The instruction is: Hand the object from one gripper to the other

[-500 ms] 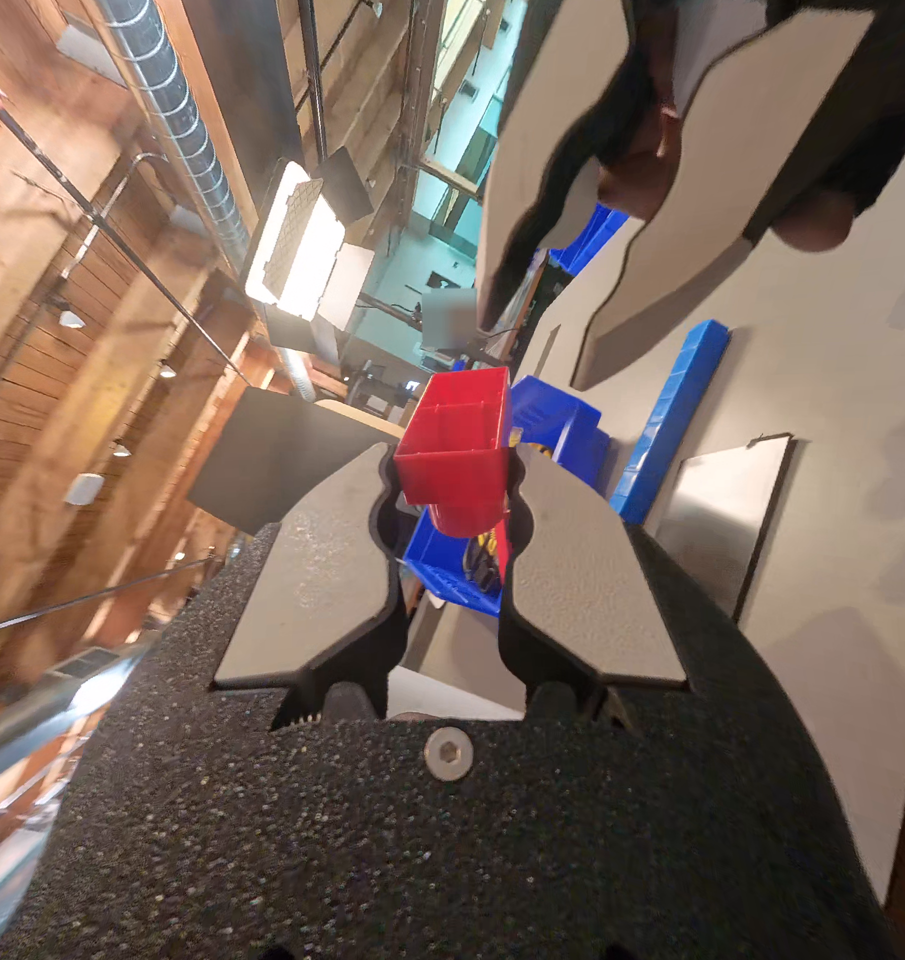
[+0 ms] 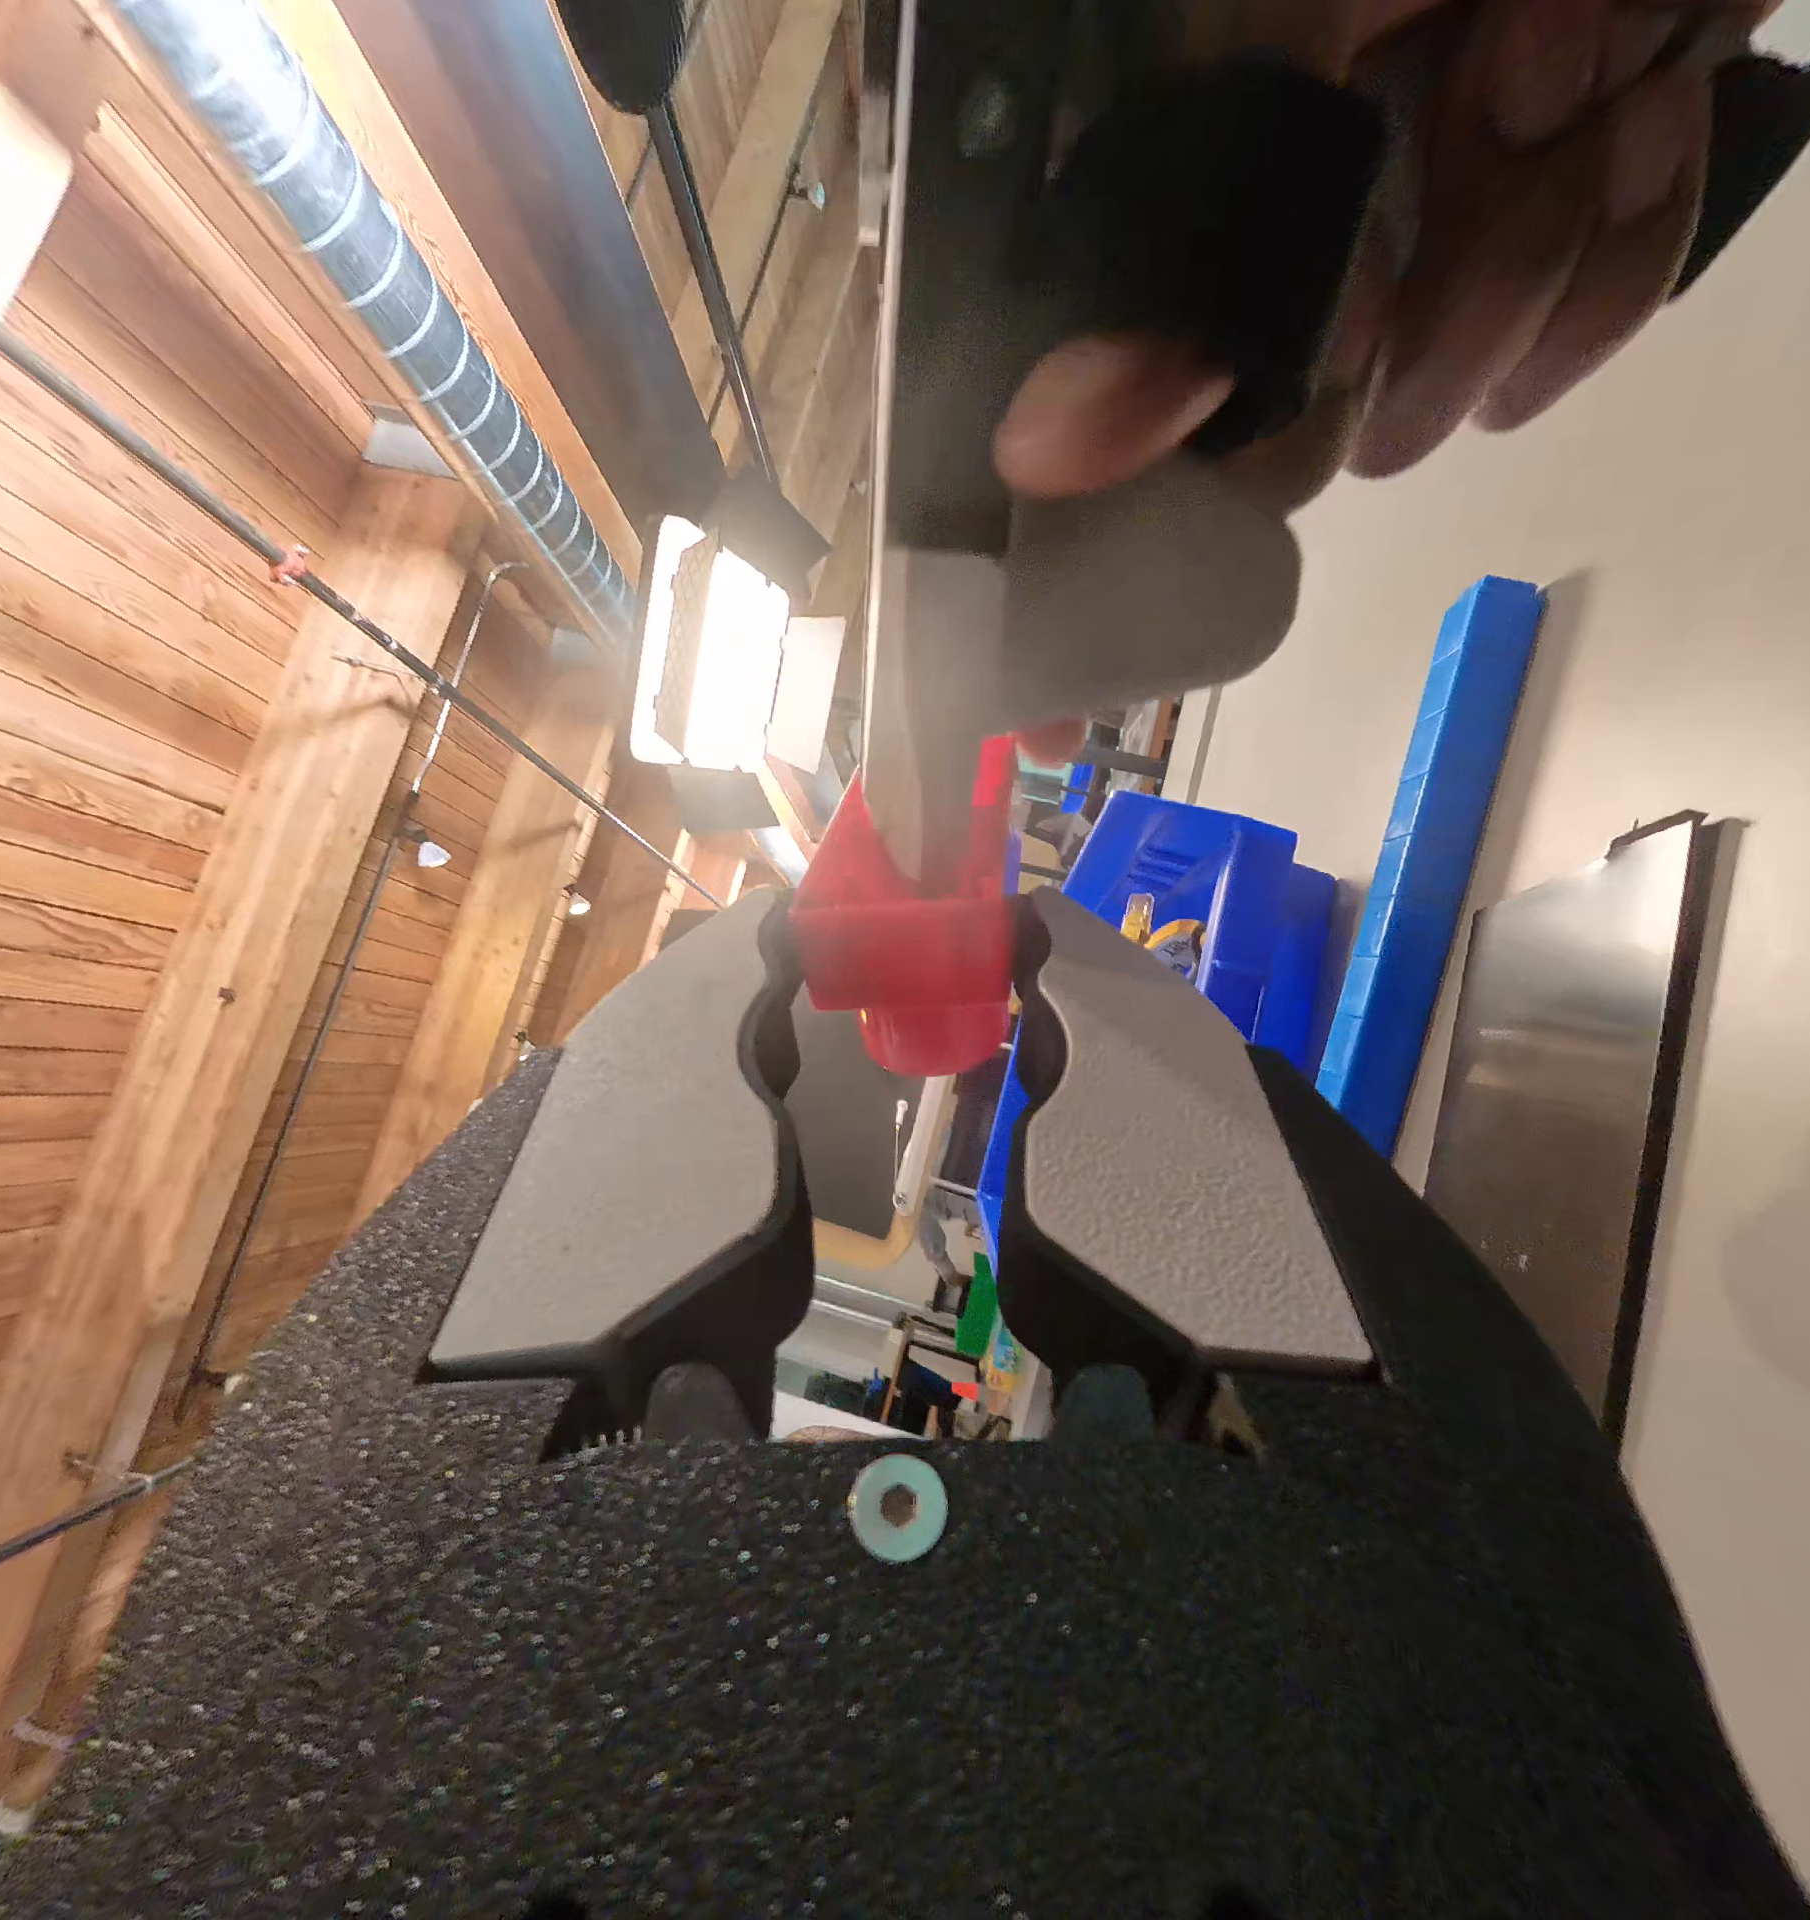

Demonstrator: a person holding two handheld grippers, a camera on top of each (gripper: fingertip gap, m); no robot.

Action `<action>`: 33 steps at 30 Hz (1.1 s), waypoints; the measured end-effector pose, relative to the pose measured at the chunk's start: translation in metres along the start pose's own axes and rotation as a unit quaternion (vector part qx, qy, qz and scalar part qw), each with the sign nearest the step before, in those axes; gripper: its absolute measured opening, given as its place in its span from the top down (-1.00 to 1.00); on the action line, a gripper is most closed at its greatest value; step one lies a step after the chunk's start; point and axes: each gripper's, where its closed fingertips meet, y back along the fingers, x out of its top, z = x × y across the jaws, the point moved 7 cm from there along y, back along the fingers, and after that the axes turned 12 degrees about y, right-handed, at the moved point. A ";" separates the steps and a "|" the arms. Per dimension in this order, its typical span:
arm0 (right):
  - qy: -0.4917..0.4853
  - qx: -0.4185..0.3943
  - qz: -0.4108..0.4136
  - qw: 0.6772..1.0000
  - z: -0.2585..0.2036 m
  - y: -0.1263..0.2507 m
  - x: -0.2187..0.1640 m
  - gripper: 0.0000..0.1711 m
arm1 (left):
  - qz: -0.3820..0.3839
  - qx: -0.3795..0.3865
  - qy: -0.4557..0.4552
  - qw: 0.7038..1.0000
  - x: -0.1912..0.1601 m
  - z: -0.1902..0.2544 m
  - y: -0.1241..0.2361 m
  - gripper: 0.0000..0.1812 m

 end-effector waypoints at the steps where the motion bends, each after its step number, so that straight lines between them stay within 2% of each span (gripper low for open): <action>1: -0.001 0.002 0.004 1.000 -0.001 -0.001 0.000 0.88 | 0.006 0.001 -0.004 1.000 0.002 0.001 0.000 0.56; 5: 0.061 -0.012 0.004 0.998 -0.002 -0.002 -0.002 0.98 | 0.016 -0.031 0.030 0.999 0.001 0.005 0.000 0.56; 7: 0.111 -0.028 0.007 0.993 -0.002 0.000 -0.003 0.99 | 0.021 -0.077 0.092 0.993 -0.002 0.004 0.003 0.52; 10: 0.212 -0.066 0.005 0.975 0.000 0.004 -0.006 0.99 | 0.039 -0.146 0.225 0.963 -0.005 -0.007 0.013 0.49; 12: 0.273 -0.072 0.029 0.959 -0.003 0.009 -0.006 0.99 | 0.062 -0.176 0.339 0.922 -0.008 -0.019 0.018 0.45; 13: 0.299 -0.069 0.048 0.951 -0.006 0.012 -0.005 0.99 | 0.069 -0.195 0.403 0.891 -0.010 -0.025 0.018 0.43; 15: 0.336 -0.050 0.092 0.936 -0.015 0.019 -0.002 0.99 | 0.075 -0.243 0.525 0.812 -0.016 -0.029 0.017 0.40; 17: 0.350 -0.028 0.124 0.928 -0.022 0.025 0.002 0.99 | 0.108 -0.306 0.619 0.715 -0.015 -0.027 0.016 0.36; 19: 0.352 -0.017 0.135 0.926 -0.026 0.027 0.004 0.99 | 0.142 -0.362 0.675 0.627 -0.011 -0.023 0.014 0.33; 21: 0.358 -0.006 0.138 0.923 -0.028 0.027 0.003 0.99 | 0.145 -0.399 0.707 0.566 -0.008 -0.016 0.008 0.33; 25: 0.360 0.011 0.135 0.923 -0.032 0.025 0.000 0.99 | 0.141 -0.443 0.732 0.498 -0.003 -0.003 0.001 0.34; 28: 0.359 0.022 0.131 0.924 -0.033 0.024 -0.002 0.99 | 0.131 -0.459 0.735 0.481 0.000 0.003 -0.002 0.40; 30: 0.354 0.023 0.133 0.925 -0.033 0.024 -0.003 0.99 | 0.130 -0.453 0.745 0.472 -0.003 0.004 -0.004 0.54; 33: 0.340 0.009 0.126 0.932 -0.028 0.023 -0.004 0.98 | 0.140 -0.437 0.758 0.463 -0.007 0.003 -0.007 0.60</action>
